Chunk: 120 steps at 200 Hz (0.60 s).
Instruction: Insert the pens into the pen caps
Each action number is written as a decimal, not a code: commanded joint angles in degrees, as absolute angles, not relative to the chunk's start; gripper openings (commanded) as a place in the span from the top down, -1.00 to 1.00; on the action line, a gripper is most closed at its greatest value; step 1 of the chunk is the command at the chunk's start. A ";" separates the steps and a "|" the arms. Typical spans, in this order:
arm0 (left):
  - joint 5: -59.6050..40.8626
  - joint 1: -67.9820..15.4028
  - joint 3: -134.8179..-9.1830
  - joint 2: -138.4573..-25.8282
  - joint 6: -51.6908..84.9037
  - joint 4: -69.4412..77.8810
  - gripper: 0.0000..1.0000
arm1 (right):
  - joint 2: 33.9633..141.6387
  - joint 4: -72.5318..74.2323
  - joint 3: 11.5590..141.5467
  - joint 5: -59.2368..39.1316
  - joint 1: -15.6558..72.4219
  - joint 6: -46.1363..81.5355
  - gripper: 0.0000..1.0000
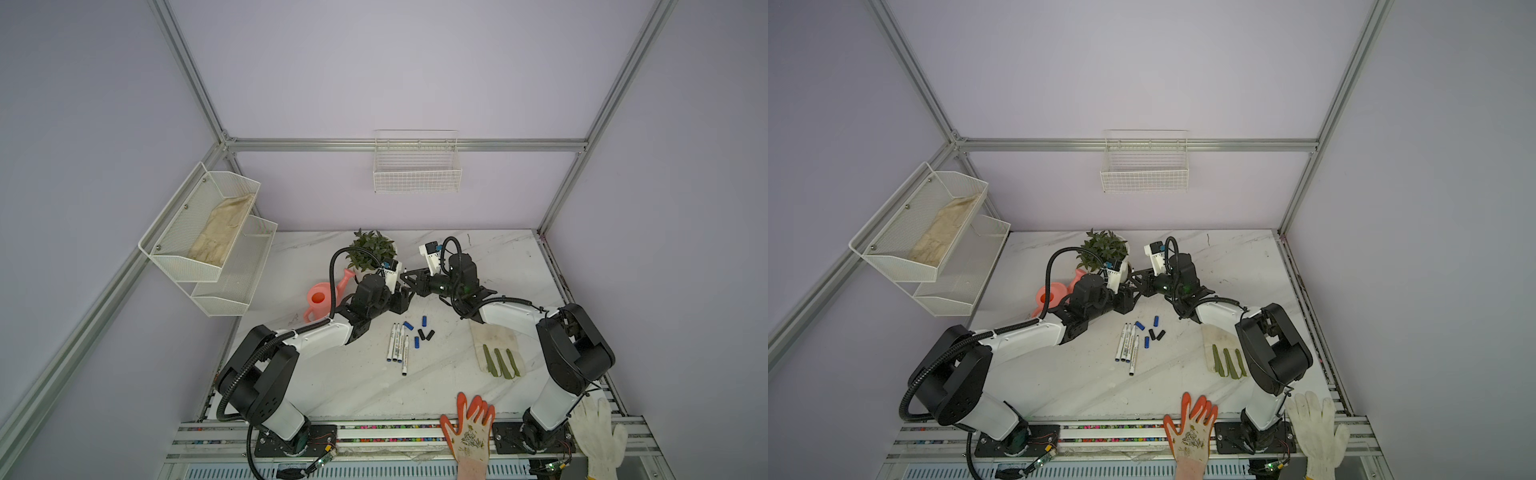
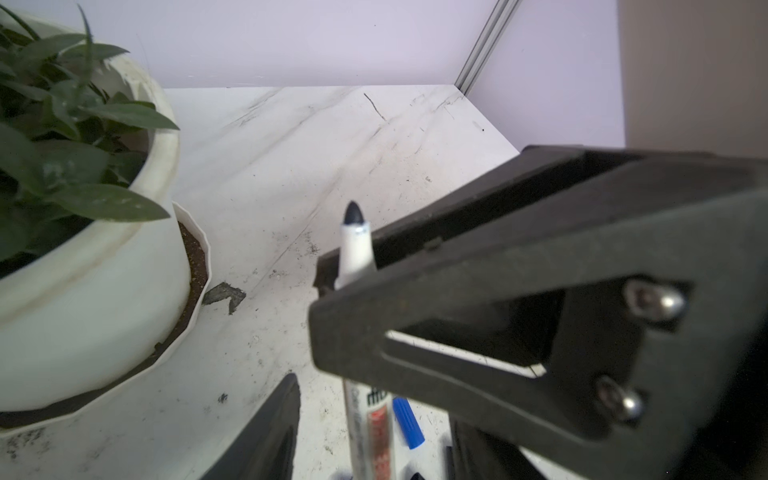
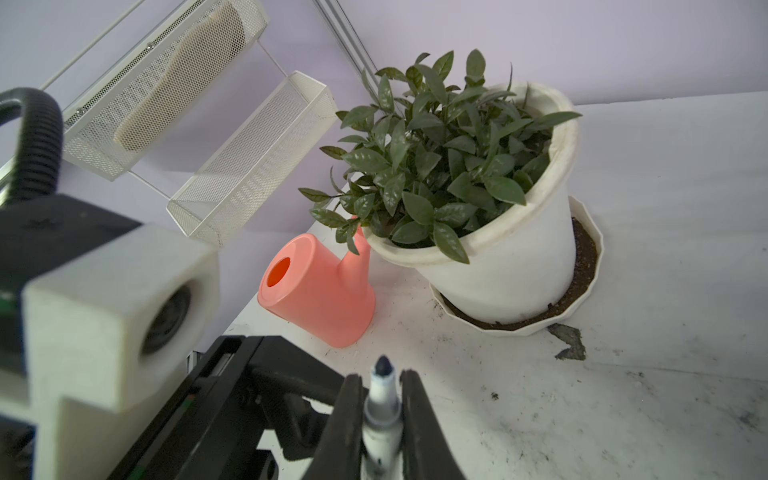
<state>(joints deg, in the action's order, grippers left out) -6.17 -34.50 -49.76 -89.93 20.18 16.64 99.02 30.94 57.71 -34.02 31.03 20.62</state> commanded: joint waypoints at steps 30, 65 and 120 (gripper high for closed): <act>-12.21 -32.63 -50.46 -91.39 19.89 18.87 0.10 | 97.23 31.20 57.93 -36.04 30.37 21.81 1.00; -13.43 -32.61 -50.67 -91.67 19.59 19.10 0.34 | 97.27 31.45 57.75 -36.01 29.73 22.49 1.00; -12.50 -32.45 -49.82 -91.05 20.18 19.35 1.00 | 97.16 32.87 56.87 -34.70 28.76 24.44 1.00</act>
